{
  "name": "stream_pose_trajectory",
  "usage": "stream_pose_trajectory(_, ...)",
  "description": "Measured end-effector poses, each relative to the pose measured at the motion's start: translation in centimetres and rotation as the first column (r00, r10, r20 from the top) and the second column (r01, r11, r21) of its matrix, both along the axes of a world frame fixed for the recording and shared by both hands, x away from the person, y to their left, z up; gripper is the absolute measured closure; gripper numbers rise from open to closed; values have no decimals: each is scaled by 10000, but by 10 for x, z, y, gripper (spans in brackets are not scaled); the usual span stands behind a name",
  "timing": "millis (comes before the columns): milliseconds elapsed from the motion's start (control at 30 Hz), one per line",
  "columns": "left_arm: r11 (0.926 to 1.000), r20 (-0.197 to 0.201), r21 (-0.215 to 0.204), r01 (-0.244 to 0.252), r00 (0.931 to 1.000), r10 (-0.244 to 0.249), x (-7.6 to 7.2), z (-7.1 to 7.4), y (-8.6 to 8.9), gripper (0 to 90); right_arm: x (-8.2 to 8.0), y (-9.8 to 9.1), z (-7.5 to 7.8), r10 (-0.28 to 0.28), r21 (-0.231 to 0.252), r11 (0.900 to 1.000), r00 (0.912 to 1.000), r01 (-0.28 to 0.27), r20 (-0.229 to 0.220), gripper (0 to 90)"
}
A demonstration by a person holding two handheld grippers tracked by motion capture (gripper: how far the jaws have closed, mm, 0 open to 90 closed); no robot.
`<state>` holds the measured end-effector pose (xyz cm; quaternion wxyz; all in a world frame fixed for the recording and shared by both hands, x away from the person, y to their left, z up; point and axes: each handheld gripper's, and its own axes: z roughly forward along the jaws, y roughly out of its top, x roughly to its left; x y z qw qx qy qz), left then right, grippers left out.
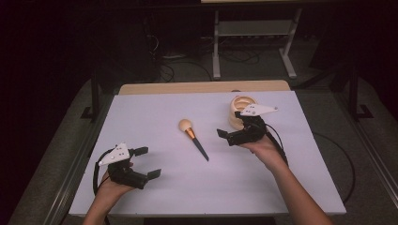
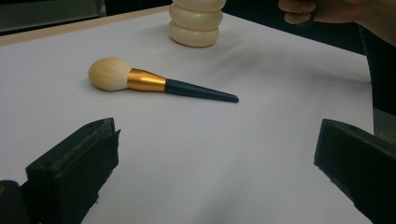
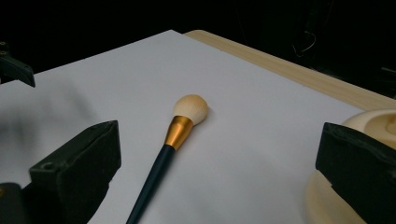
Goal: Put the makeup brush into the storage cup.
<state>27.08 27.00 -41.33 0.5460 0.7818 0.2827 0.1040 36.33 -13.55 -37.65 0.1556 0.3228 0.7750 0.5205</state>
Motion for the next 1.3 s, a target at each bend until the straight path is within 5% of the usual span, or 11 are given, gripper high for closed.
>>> stream_pose_trajectory(1300, 10000, 88, 44, 88, 9999, -88, 0, 0, -1, 0, 19, 41, -7, 485, -399, 9980, 9985, -494, -235, 0)
